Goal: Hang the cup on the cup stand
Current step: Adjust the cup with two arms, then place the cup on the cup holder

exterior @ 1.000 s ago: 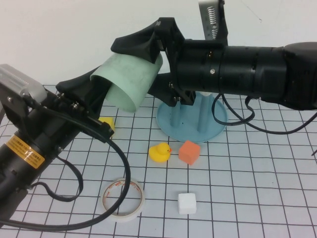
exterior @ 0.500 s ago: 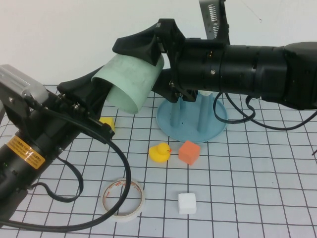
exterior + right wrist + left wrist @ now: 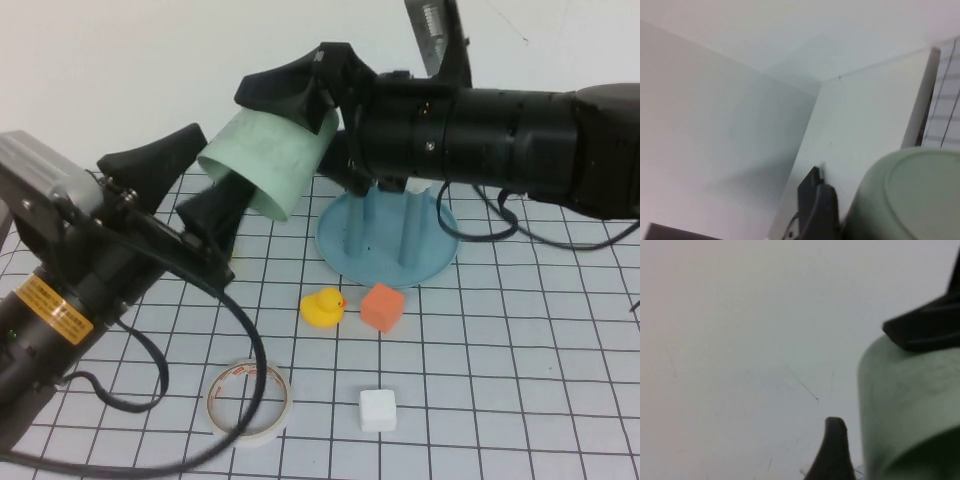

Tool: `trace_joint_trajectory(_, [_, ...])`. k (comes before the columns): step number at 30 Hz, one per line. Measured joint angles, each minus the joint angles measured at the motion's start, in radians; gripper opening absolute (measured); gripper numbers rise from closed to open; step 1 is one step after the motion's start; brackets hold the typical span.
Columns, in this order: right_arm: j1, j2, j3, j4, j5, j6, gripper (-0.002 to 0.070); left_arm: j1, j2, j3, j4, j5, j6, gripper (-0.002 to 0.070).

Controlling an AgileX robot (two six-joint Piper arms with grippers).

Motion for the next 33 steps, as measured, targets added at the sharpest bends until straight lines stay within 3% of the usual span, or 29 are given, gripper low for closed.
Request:
trace_joint_trajectory(5, [-0.008,-0.006,-0.060,0.000,-0.024,-0.177,0.0587,0.006,0.000,0.000,0.101,-0.002,-0.020,0.0544])
trace_joint_trajectory(11, [-0.008,-0.035,-0.130,0.000,-0.121,-0.597,0.0587,0.011,0.000,0.000,0.153,-0.004,-0.036,0.0545])
trace_joint_trajectory(16, [-0.008,-0.044,-0.141,0.002,-0.235,-0.878,0.0587,0.083,0.000,0.000,0.202,-0.006,-0.048,0.0545])
trace_joint_trajectory(25, [-0.010,0.026,-0.164,0.022,-0.484,-1.036,0.0587,0.319,0.000,0.000,0.342,0.049,-0.264,0.0546])
trace_joint_trajectory(33, [-0.010,0.237,-0.358,0.026,-0.565,-1.143,0.0587,0.395,0.000,0.000,0.542,0.054,-0.330,0.0541])
